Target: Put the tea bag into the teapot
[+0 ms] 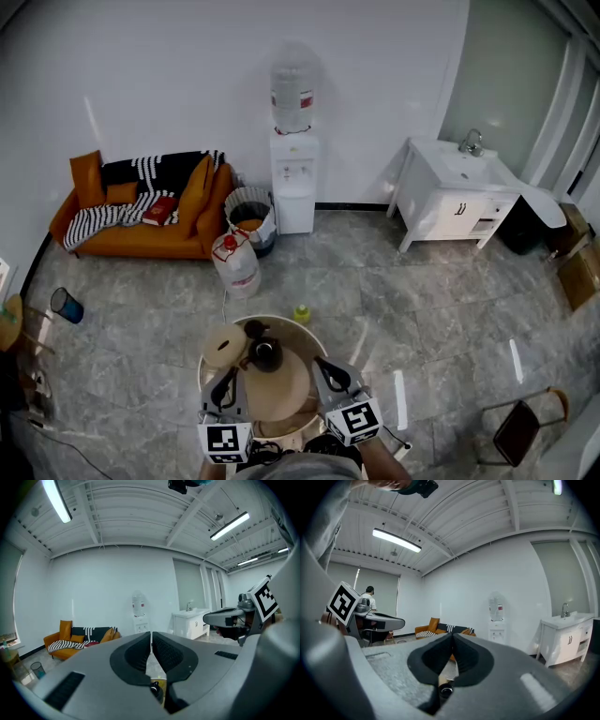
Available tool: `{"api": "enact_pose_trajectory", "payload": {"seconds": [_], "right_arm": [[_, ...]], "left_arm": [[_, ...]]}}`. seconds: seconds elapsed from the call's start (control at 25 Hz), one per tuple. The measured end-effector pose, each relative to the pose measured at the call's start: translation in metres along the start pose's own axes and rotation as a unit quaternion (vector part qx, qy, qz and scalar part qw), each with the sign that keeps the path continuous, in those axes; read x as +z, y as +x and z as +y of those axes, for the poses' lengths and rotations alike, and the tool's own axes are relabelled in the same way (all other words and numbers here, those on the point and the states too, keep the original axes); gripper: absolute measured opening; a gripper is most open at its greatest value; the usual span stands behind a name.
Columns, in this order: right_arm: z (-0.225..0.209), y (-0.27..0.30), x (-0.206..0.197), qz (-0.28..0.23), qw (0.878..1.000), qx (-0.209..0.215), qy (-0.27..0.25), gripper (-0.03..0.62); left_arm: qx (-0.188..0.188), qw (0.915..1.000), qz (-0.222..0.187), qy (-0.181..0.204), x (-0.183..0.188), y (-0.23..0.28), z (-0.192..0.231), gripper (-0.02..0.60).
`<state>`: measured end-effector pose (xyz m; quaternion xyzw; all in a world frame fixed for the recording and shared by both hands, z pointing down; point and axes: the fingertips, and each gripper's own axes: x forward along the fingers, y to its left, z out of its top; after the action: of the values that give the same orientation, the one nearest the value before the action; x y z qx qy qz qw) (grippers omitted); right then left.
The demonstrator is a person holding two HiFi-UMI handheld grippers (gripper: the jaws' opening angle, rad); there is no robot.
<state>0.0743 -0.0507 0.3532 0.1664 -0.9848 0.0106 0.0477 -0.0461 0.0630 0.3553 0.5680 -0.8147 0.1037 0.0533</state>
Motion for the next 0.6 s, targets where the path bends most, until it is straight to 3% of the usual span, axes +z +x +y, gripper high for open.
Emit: {"api": "enact_pose_trajectory", "payload": {"seconds": [0.6], "right_arm": [[-0.0063,0.0052,-0.0058,0.008,1.0,0.002,0.0,0.0]], "left_arm": [[0.004,1.0,0.002,0.003,-0.0064,0.003,-0.0032,0.028]]}}
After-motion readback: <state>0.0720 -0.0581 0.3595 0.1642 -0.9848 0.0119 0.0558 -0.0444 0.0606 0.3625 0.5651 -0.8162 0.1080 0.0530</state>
